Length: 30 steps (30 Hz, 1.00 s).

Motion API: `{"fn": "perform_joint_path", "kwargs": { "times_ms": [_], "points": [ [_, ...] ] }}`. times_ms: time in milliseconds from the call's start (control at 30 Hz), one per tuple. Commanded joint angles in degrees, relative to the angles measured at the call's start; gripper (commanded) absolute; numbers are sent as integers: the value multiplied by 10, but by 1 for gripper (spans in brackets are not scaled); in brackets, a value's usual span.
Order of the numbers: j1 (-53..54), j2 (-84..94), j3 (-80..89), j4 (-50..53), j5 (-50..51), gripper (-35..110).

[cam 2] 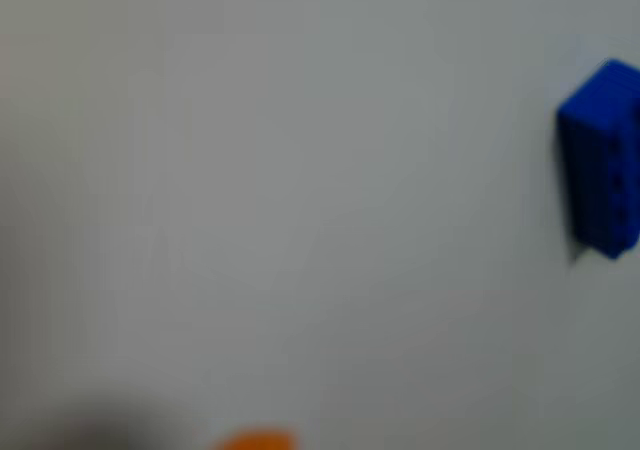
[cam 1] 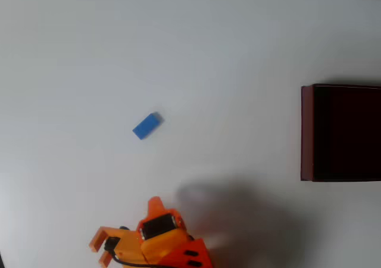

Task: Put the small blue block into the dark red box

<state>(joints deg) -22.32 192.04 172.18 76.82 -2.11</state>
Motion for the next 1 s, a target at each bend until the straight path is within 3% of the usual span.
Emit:
{"fn": "perform_joint_path", "kwargs": {
  "times_ms": [0, 333, 467, 700, 967],
  "points": [
    [-4, 2, 0, 4, -5, 0],
    [-24, 4, 0, 3, -33, 2],
    [-45, 2, 1, -10, -93, 22],
    [-63, -9, 0, -85, -102, 30],
    [-16, -308, -180, -123, -211, 31]
  ]
}}
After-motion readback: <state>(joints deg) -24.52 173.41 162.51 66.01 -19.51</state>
